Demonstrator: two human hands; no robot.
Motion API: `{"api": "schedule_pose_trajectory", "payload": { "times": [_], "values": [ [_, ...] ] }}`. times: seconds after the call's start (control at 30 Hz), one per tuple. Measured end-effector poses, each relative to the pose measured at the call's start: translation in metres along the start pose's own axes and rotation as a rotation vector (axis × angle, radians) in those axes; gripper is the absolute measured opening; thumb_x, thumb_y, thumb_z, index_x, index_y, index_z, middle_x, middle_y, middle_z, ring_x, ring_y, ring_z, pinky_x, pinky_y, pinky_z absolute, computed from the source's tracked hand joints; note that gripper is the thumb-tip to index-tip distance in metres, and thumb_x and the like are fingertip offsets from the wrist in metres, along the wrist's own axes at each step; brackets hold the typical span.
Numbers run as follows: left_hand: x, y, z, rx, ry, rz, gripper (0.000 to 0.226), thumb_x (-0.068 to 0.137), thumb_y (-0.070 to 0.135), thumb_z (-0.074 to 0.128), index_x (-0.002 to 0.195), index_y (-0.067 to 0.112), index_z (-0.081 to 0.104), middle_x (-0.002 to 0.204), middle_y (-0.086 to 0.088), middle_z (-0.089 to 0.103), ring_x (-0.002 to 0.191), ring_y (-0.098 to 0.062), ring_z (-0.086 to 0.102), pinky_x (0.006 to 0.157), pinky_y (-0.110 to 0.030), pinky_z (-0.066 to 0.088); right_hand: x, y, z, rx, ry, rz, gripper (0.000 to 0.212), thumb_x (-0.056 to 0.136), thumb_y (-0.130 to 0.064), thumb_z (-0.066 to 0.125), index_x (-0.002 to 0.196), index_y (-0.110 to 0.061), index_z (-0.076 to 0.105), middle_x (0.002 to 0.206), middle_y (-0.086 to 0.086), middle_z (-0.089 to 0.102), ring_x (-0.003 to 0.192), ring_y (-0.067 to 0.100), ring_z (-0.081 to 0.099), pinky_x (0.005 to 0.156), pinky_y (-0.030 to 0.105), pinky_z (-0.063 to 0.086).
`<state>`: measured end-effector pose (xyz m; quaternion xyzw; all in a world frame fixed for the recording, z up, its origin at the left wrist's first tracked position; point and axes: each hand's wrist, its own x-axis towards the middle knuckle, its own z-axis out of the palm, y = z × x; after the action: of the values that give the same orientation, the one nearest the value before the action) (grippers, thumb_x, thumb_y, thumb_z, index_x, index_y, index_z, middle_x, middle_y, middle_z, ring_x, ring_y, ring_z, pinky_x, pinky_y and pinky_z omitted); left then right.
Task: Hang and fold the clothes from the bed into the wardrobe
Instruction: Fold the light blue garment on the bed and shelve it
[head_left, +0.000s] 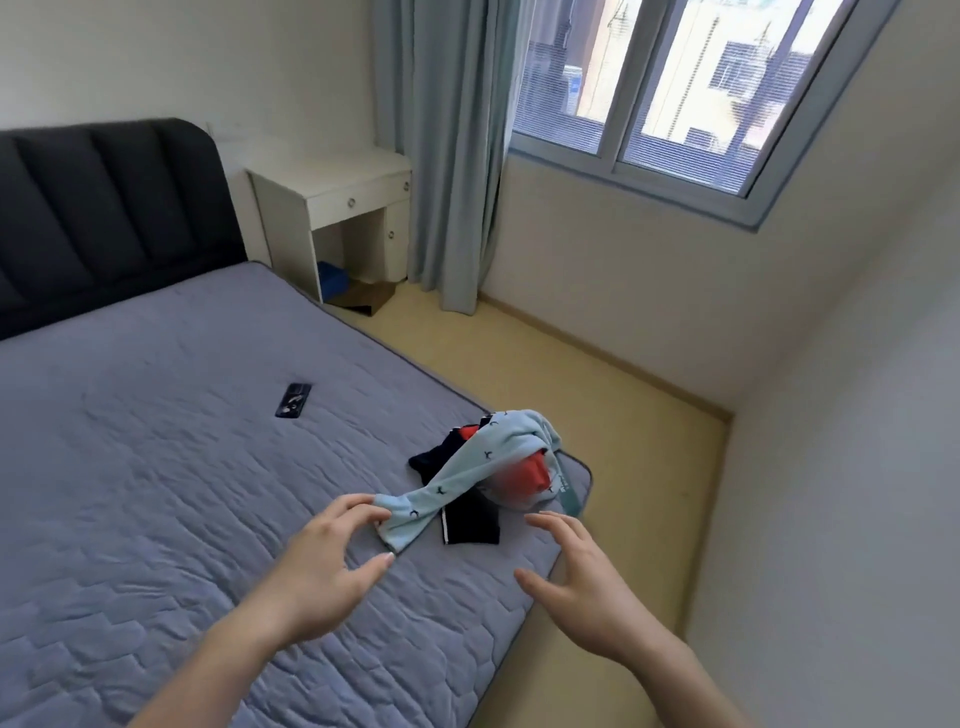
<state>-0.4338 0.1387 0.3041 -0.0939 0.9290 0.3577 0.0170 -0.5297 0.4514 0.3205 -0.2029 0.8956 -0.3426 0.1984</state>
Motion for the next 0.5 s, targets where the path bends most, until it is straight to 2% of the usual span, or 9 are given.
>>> {"api": "schedule_pose_trajectory", "payload": {
  "times": [0.07, 0.13, 0.2, 0.37, 0.5],
  "values": [
    [0.039, 0.002, 0.004, -0.008, -0.011, -0.008, 0.04, 0.092, 0.046, 0.07, 0.13, 0.043, 0.057, 0.14, 0.031, 0.037, 0.13, 0.003, 0.044, 0.101, -0.015, 0.031, 0.029, 0.011, -0.014, -0.018, 0.006, 0.01, 0.059, 0.093, -0.054, 0.063, 0.146, -0.048, 0.037, 0.144, -0.036, 0.029, 0.122, -0.029, 0.029, 0.102, 0.009, 0.027],
    [0.077, 0.006, 0.006, -0.016, -0.021, -0.019, 0.04, 0.092, 0.045, 0.07, 0.13, 0.04, 0.058, 0.142, 0.026, 0.039, 0.131, -0.001, 0.046, 0.104, -0.02, 0.035, 0.055, 0.023, -0.029, -0.023, 0.02, 0.034, 0.057, 0.093, -0.053, 0.064, 0.144, -0.049, 0.039, 0.143, -0.035, 0.032, 0.124, -0.019, 0.035, 0.099, 0.01, 0.031],
    [0.109, 0.011, 0.006, -0.032, -0.033, -0.02, 0.039, 0.092, 0.043, 0.07, 0.13, 0.038, 0.059, 0.137, 0.028, 0.04, 0.129, -0.001, 0.048, 0.101, -0.02, 0.035, 0.079, 0.033, -0.041, -0.01, 0.026, 0.066, 0.053, 0.093, -0.052, 0.064, 0.141, -0.049, 0.04, 0.141, -0.033, 0.035, 0.125, -0.013, 0.038, 0.098, 0.014, 0.034],
    [0.171, 0.017, 0.015, -0.053, -0.036, -0.027, 0.04, 0.092, 0.045, 0.069, 0.13, 0.039, 0.058, 0.133, 0.034, 0.036, 0.126, 0.001, 0.049, 0.099, -0.018, 0.036, 0.144, 0.059, -0.064, -0.009, -0.004, 0.091, 0.05, 0.092, -0.049, 0.066, 0.137, -0.05, 0.043, 0.139, -0.031, 0.038, 0.119, -0.017, 0.041, 0.096, 0.016, 0.036],
    [0.212, 0.012, 0.027, -0.044, -0.013, -0.067, 0.041, 0.092, 0.044, 0.069, 0.13, 0.039, 0.057, 0.134, 0.035, 0.034, 0.128, 0.001, 0.047, 0.098, -0.015, 0.033, 0.21, 0.085, -0.076, -0.022, -0.071, 0.107, 0.049, 0.092, -0.047, 0.066, 0.136, -0.048, 0.044, 0.138, -0.027, 0.038, 0.118, -0.011, 0.045, 0.095, 0.016, 0.036]
  ]
}}
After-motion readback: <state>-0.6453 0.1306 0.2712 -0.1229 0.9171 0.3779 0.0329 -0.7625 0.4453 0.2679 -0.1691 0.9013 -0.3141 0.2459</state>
